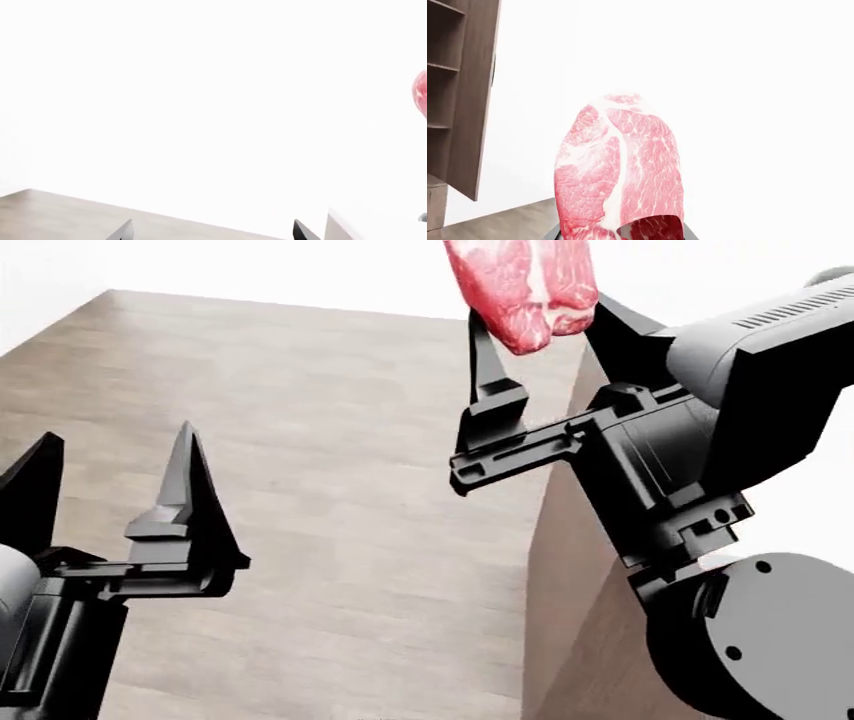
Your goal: Pick the pork chop from the counter and place it in the cabinet.
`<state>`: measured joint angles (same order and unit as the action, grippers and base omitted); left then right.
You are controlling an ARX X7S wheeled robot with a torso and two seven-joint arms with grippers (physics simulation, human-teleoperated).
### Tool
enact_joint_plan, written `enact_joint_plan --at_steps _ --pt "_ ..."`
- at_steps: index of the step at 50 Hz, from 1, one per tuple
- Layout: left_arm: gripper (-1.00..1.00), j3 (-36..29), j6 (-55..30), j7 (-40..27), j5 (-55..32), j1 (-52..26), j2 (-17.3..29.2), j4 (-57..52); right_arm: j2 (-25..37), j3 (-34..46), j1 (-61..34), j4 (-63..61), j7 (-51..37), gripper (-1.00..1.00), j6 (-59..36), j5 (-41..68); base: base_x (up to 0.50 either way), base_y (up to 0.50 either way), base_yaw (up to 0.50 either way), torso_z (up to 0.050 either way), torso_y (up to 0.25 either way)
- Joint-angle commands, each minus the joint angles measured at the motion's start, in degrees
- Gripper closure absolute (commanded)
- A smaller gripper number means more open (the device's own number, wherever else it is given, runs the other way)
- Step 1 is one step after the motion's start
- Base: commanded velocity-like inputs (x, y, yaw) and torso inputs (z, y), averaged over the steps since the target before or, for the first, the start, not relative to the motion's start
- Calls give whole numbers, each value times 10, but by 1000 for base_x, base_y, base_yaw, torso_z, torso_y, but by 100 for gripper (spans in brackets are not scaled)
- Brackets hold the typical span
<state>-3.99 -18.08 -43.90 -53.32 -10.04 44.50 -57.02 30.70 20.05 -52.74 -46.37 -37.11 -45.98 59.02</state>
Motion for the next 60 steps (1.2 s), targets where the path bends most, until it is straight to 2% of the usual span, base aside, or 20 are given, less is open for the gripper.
enact_joint_plan --at_steps 1,11,27,50,57,60 --pt "-100 -5 9 4 -5 3 1 -2 -35 -7 -11 -3 -13 100 20 -19 0 0 500 0 0" --pt "-100 -15 16 6 3 6 -7 2 -66 4 15 39 34 100 85 -70 0 0 500 0 0" --pt "-100 -34 16 13 6 -8 -13 11 -95 18 29 86 60 100 134 -111 0 0 500 0 0" --pt "-100 -47 18 12 11 -16 -18 18 -86 0 41 108 64 100 166 -125 0 0 500 0 0" --pt "-100 -55 41 29 17 -16 -46 39 -81 -10 41 110 69 100 173 -117 0 0 500 0 0" --pt "-100 -67 59 51 35 -22 -71 60 -86 -11 47 122 81 100 186 -116 0 0 500 0 0"
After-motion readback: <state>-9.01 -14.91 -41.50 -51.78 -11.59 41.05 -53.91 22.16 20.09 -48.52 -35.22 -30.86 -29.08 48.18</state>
